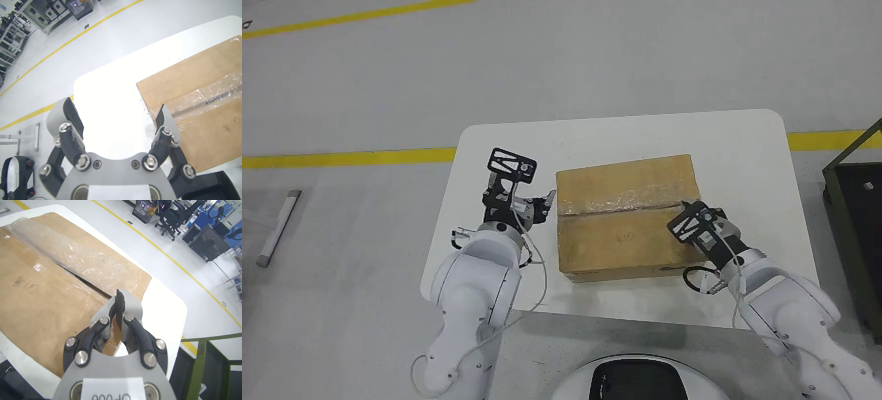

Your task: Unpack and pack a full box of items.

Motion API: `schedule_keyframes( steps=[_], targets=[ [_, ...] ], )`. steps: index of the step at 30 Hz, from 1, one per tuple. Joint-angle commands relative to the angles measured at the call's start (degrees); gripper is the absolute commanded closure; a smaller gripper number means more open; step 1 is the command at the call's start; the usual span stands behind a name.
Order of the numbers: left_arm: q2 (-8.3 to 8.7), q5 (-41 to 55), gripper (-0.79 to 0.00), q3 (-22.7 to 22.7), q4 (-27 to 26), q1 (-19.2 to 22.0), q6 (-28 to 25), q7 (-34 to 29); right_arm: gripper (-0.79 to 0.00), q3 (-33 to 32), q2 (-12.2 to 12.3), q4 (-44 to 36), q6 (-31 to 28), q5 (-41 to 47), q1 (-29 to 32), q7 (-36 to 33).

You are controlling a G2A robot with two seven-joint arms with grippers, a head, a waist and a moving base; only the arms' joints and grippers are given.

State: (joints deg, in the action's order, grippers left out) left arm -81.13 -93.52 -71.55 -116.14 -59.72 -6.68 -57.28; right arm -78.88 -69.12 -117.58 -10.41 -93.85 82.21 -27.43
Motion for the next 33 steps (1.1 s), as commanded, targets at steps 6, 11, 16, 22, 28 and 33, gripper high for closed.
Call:
schedule_keyframes(
  steps=[6,11,16,22,28,33],
  targets=[
    [-0.82,2.17,-0.105,3.79,4.62,2.34,3.15,0.22,0.0,0.08,0.03,0.88,-0.73,-1.87,-0.1,-0.07],
    [-1.26,3.05,0.0,6.17,7.53,3.15,3.41,0.08,0.0,-0.26,0.03,0.95,-1.04,-2.04,-0.12,-0.19],
    [-1.49,3.33,0.0,7.64,10.41,3.35,2.65,0.36,0.0,-0.3,0.04,0.69,-1.85,-2.6,-0.27,-0.49],
    [-1.67,4.71,0.0,8.14,10.85,3.33,1.83,0.42,0.0,-0.42,0.04,0.38,-2.16,-3.33,-0.07,-0.71],
    [-1.74,4.15,0.0,9.28,11.49,3.68,-0.38,0.42,0.0,-0.47,0.06,0.16,-2.71,-3.99,0.36,-0.86],
    [-1.79,3.96,0.0,9.73,12.26,3.37,-1.1,0.66,0.0,-0.58,0.06,0.41,-3.16,-4.18,0.44,-0.95]
  ],
)
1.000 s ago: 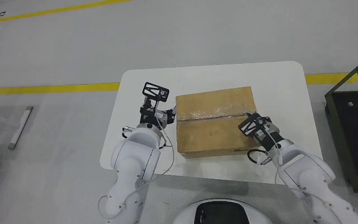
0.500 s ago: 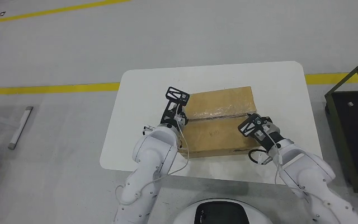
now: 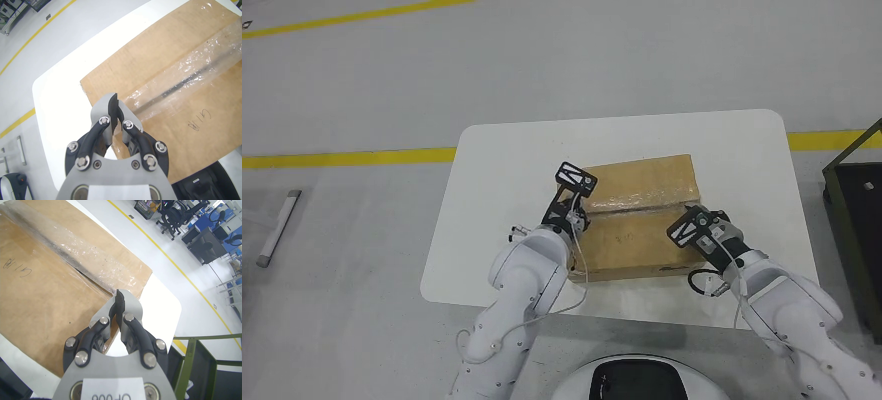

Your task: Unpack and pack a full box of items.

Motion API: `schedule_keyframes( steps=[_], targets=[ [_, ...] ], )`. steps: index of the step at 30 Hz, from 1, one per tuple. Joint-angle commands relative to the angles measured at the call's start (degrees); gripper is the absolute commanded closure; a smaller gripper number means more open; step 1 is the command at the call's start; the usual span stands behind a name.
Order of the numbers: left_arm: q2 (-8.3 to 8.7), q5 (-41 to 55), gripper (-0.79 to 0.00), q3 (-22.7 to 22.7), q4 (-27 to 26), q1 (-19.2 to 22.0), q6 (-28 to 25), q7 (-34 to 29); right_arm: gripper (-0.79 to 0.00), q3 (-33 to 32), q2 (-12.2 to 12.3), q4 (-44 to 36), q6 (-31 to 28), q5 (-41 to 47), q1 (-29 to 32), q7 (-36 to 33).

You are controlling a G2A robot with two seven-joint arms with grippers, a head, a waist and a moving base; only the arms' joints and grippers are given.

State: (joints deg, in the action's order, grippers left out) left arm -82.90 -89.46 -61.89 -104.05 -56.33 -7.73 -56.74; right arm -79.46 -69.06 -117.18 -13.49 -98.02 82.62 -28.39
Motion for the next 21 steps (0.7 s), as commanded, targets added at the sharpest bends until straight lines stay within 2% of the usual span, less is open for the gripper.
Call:
schedule_keyframes(
  steps=[1,3,6,16,17,19,20,21],
  targets=[
    [-0.03,-0.15,0.0,0.14,0.34,-0.03,-0.11,0.17,0.0,0.0,0.01,-0.01,-0.26,-0.12,0.08,-0.08],
    [-0.02,-1.16,-0.043,0.32,0.89,0.07,-0.27,-0.06,0.0,-0.08,0.02,-0.09,-0.48,-0.28,0.19,-0.29],
    [-0.12,-1.3,0.0,0.5,1.64,0.28,-0.01,0.14,0.0,-0.24,0.04,-0.12,-0.76,-0.59,0.37,-0.47],
    [-0.42,-2.18,0.0,1.62,3.26,0.74,-0.21,0.07,-0.012,-0.28,-0.02,0.5,-0.56,-1.3,0.48,-1.28],
    [-0.45,-2.2,0.0,1.63,3.32,0.78,-0.2,0.07,-0.095,-0.19,-0.05,0.58,-0.38,-1.31,0.4,-1.37],
    [-0.49,-2.23,0.0,1.61,3.45,0.82,-0.22,0.12,-0.219,-0.04,-0.12,0.45,0.03,-1.16,0.16,-1.54],
    [-0.51,-2.24,0.0,1.59,3.48,0.83,-0.23,0.14,-0.256,0.02,-0.15,0.29,0.2,-0.98,0.09,-1.6],
    [-0.52,-2.24,0.0,1.57,3.49,0.84,-0.25,0.14,-0.332,0.04,-0.19,-0.01,0.38,-0.65,0.06,-1.64]
  ],
)
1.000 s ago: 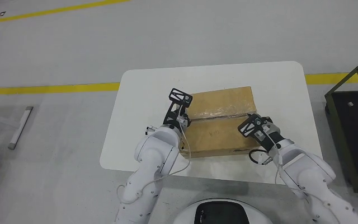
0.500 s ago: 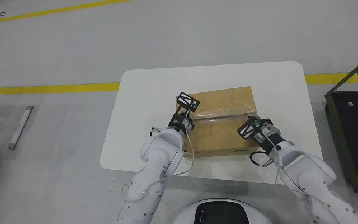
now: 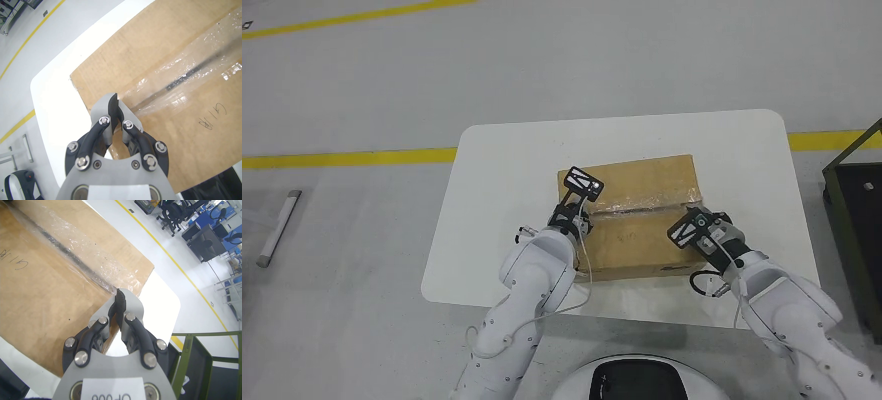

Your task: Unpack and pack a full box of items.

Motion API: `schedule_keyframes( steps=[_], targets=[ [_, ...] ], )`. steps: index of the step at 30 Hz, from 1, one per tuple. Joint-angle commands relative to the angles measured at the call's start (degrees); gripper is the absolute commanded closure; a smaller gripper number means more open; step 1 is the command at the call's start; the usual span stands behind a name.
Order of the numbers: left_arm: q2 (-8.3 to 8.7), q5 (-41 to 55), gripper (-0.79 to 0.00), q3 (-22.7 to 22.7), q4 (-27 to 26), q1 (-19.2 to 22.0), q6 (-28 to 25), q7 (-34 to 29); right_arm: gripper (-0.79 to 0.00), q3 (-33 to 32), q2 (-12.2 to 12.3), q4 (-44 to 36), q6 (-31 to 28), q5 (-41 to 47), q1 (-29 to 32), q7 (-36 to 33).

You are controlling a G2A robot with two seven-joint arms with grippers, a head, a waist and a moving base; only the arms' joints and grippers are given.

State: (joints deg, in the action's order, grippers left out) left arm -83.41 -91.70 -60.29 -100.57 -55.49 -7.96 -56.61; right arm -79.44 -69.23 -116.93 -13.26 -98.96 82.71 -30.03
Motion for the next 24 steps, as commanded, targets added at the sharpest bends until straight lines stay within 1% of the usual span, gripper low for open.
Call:
schedule_keyframes(
  steps=[1,3,4,5,7,10,12,14,15,17,18,20,21,23,24],
  targets=[
    [-0.03,-0.01,0.0,-0.04,-0.02,0.01,-0.05,-0.02,-0.397,-0.05,-0.05,-0.59,0.25,0.45,-0.06,-0.18],
    [-0.06,-0.05,0.0,-0.08,-0.08,0.01,-0.09,-0.01,-0.48,-0.39,-0.09,-1.47,0.4,1.29,-0.06,-0.37],
    [-0.08,-0.06,0.0,-0.08,-0.08,-0.02,-0.14,0.05,-0.496,-0.7,-0.1,-1.91,0.4,2.0,-0.03,-0.55],
    [-0.09,-0.06,0.0,-0.11,-0.08,-0.04,-0.23,0.08,-0.539,-1.16,-0.11,-2.45,0.32,2.9,0.01,-0.89],
    [-0.11,-0.07,0.0,-0.18,-0.11,-0.08,-0.31,0.08,-0.566,-2.48,-0.12,-3.76,0.36,5.22,0.16,-1.86],
    [-0.13,-0.19,0.0,-0.32,-0.22,-0.21,-0.32,0.05,-0.502,-5.53,-0.17,-5.77,1.12,11.18,0.34,-3.39],
    [-0.15,-0.12,0.0,-0.41,-0.29,-0.31,-0.32,0.08,-0.385,-7.95,-0.23,-6.82,2.2,15.71,0.36,-3.96],
    [-0.17,-0.11,0.0,-0.48,-0.34,-0.38,-0.37,0.1,-0.326,-10.18,-0.42,-6.86,3.86,22.76,0.39,-3.42],
    [-0.18,-0.05,0.0,-0.51,-0.38,-0.42,-0.36,0.1,-0.256,-11.32,-0.48,-6.2,4.66,25.6,0.25,-3.27],
    [-0.21,-0.06,0.0,-0.5,-0.5,-0.47,-0.47,0.17,0.0,-12.59,-0.54,-4.77,5.21,28.85,-0.09,-1.97],
    [-0.22,-0.08,0.0,-0.51,-0.51,-0.5,-0.5,0.19,0.0,-12.7,-0.71,-3.89,5.99,32.71,-0.09,-0.96],
    [-0.24,-0.06,-0.055,-0.54,-0.51,-0.54,-0.65,0.24,0.0,-12.96,-0.96,-2.65,7.11,38.63,-0.24,0.21],
    [-0.25,-0.07,-0.065,-0.57,-0.51,-0.55,-0.69,0.26,0.0,-12.85,-1.05,-2.31,7.45,40.87,-0.36,0.61],
    [-0.27,-0.04,-0.052,-0.65,-0.54,-0.59,-0.58,0.26,0.0,-12.17,-1.32,-1.69,8.67,45.3,-0.6,1.89],
    [-0.29,-0.04,-0.065,-0.67,-0.56,-0.61,-0.58,0.24,0.0,-11.72,-1.44,-1.22,9.38,46.77,-0.78,2.37]
  ],
)
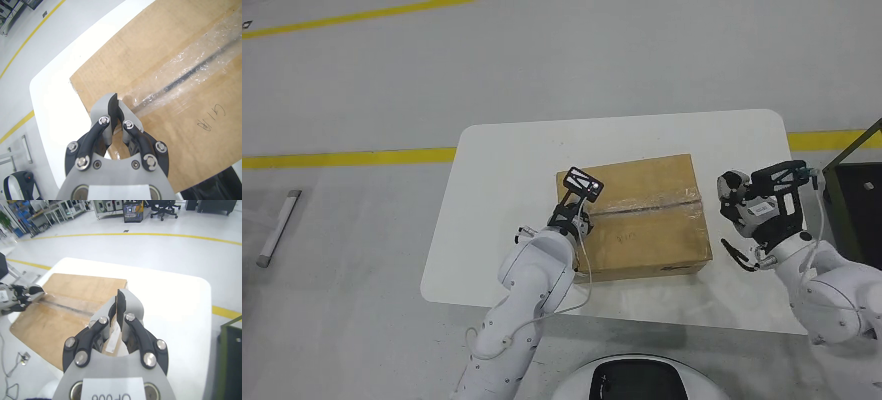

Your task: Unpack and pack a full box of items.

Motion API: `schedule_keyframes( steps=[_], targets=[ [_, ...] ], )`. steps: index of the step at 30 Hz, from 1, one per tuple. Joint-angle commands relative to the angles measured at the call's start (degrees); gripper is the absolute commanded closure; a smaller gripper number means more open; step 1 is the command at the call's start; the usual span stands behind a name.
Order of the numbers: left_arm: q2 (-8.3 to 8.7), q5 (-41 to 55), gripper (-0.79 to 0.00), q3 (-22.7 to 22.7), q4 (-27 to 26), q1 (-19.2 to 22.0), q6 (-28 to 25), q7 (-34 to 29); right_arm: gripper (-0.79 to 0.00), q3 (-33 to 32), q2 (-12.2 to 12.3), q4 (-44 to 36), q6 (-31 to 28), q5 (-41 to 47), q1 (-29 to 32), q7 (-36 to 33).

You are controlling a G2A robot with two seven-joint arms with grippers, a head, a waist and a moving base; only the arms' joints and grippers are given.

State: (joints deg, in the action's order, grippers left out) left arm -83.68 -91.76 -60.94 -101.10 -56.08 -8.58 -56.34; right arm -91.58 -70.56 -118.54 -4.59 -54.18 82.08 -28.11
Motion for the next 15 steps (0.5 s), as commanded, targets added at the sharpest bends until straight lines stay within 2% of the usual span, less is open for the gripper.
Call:
schedule_keyframes(
  steps=[1,4,7,15],
  targets=[
    [-0.02,0.01,-0.068,-0.04,-0.04,-0.03,0.02,-0.03,0.0,0.99,-0.26,1.05,1.78,3.88,-0.49,1.04],
    [-0.03,-0.03,-0.062,-0.19,-0.17,-0.17,-0.08,-0.03,0.0,3.37,-0.65,3.16,3.7,6.91,-2.17,2.43],
    [-0.02,-0.15,-0.034,-0.41,-0.28,-0.42,-0.18,-0.1,0.0,7.12,-0.84,3.94,3.88,3.89,-3.93,3.23],
    [-0.05,-0.28,-0.043,-0.75,-0.41,-0.61,-0.39,-0.11,0.0,14.69,-1.48,6.12,5.58,-1.83,-7.97,4.71]
  ],
)
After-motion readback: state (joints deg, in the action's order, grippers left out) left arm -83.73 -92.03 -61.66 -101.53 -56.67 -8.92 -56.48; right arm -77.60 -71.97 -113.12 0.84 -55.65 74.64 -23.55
